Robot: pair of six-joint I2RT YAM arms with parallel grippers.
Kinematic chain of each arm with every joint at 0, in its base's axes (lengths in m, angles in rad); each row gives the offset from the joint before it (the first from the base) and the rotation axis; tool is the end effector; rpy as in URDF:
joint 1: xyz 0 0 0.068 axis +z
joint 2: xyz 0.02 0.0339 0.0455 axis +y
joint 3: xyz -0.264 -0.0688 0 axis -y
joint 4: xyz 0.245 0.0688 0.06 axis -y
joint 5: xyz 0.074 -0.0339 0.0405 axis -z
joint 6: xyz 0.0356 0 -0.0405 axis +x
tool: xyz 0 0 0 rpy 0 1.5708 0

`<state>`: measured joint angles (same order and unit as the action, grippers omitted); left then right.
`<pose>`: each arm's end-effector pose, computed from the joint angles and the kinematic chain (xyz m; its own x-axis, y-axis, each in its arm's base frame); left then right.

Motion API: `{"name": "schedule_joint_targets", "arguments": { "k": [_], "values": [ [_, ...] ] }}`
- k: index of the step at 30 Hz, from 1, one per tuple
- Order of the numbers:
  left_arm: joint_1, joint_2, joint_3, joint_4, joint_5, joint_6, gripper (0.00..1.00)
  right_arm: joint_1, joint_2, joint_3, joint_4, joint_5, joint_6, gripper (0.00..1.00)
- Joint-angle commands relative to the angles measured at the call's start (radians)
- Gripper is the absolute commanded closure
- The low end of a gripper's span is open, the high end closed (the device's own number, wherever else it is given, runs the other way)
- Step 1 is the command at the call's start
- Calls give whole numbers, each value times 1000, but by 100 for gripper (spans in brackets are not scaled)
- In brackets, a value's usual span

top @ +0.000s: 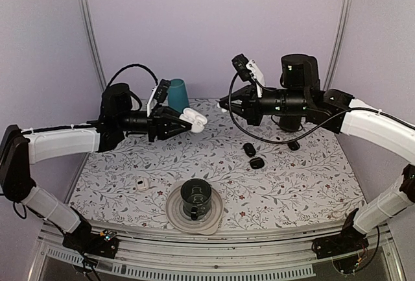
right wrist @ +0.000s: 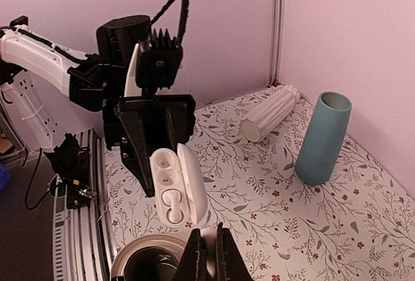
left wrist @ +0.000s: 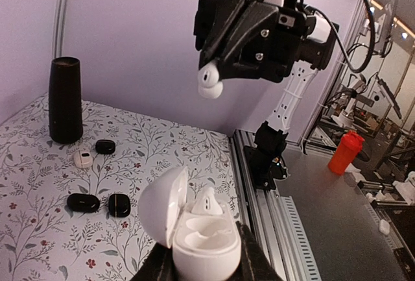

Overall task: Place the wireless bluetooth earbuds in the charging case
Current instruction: Insert the charging case into the left side groove of the charging case.

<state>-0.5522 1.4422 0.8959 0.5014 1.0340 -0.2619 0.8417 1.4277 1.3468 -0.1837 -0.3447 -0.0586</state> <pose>0.2553 -0.1933 0.2952 -0.2956 0.0266 -0.9549 0.9552 -0.0083 -0.2959 0.2143 0.2580 0.3867 -0.1201 -0.2172 -0.9687 -0.9278 0.3717 0.0317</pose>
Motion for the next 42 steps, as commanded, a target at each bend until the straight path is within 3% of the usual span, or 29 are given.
{"name": "schedule_joint_targets", "arguments": {
  "k": [1, 22, 42],
  "values": [
    [-33, 18, 48, -36, 39, 43, 100, 47, -21, 16, 16, -76, -32, 97],
    [-128, 18, 148, -212, 40, 168, 100, 148, 96, 146, -85, -42, -132, 96],
    [-146, -24, 149, -200, 8, 165, 100, 174, 150, 174, -153, 39, -168, 96]
  ]
}}
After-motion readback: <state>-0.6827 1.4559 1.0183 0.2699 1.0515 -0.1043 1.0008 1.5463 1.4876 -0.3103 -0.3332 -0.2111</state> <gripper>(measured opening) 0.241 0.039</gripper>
